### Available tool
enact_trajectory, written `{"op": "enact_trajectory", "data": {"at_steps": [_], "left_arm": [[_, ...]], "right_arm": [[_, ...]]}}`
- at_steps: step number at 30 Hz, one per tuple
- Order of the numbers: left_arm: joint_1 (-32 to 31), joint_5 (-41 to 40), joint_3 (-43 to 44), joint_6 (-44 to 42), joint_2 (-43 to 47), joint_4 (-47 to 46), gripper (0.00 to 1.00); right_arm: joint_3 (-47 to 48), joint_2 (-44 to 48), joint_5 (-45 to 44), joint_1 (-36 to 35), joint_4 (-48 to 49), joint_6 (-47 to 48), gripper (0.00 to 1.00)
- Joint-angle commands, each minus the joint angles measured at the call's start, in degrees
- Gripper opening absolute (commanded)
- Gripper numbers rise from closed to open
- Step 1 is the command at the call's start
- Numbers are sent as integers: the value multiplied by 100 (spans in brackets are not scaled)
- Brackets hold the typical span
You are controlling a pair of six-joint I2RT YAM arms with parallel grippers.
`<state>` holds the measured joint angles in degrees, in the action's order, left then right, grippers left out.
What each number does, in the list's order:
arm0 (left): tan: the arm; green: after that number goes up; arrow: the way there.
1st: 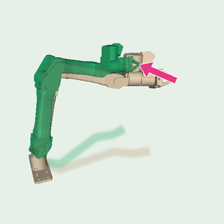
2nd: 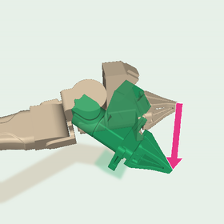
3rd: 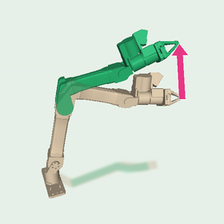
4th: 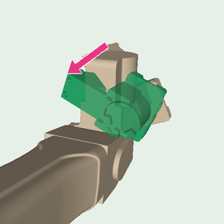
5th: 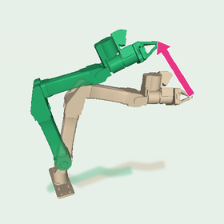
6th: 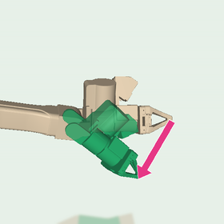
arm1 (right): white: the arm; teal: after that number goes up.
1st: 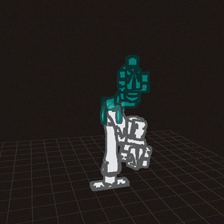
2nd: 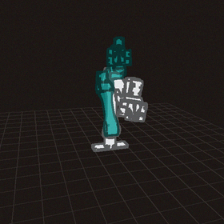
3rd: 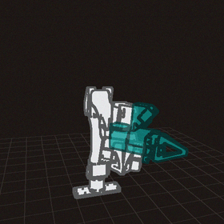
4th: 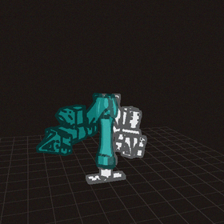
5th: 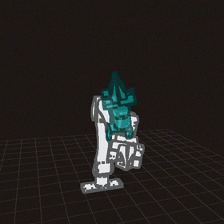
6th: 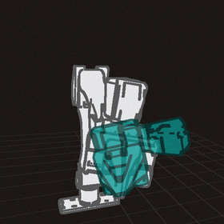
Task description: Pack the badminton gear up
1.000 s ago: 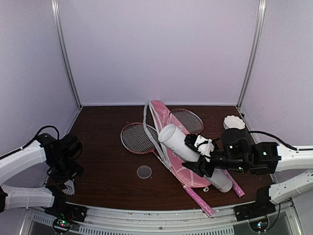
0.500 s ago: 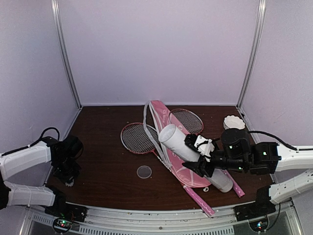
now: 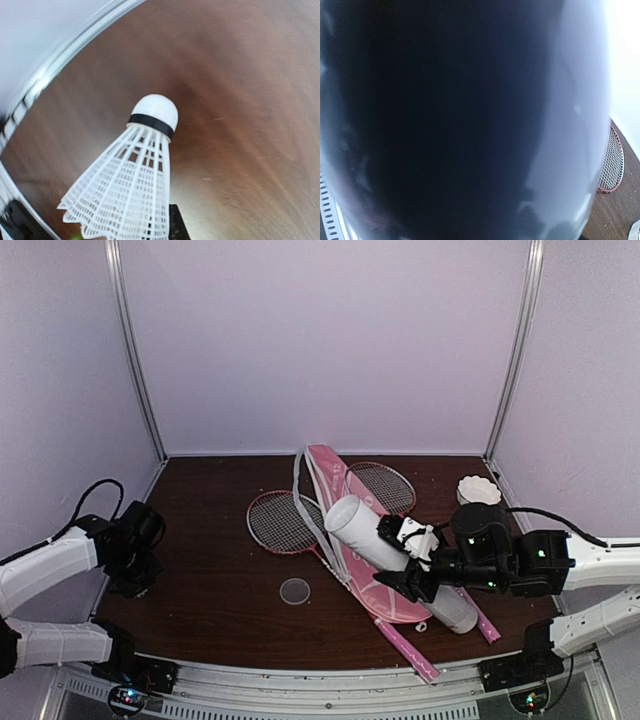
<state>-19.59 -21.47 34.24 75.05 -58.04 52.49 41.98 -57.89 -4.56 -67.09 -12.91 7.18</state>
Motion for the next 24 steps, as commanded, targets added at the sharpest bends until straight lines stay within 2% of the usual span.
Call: {"op": "enact_trajectory", "data": {"at_steps": [1, 5, 9, 15, 18, 24], "left_arm": [[0, 64, 647, -2050, 82, -893, 0], [-311, 1007, 1309, -3850, -35, -1372, 0], [-875, 2500, 2037, -5706, 77, -1661, 0], [-1677, 4312, 3053, -7603, 83, -1138, 0], [-2339, 4583, 3477, -8308, 23, -712, 0], [-3463, 4337, 4554, -9151, -619, 360, 0]], "right_arm": [[60, 17, -100, 25, 78, -93, 37], [43, -30, -95, 23, 77, -137, 37], [-16, -129, 18, 25, 124, -171, 37], [-65, -258, 177, 29, 197, -129, 37], [-19, -324, 389, 21, 160, -77, 37], [160, -476, 621, 29, 27, 10, 37]]}}
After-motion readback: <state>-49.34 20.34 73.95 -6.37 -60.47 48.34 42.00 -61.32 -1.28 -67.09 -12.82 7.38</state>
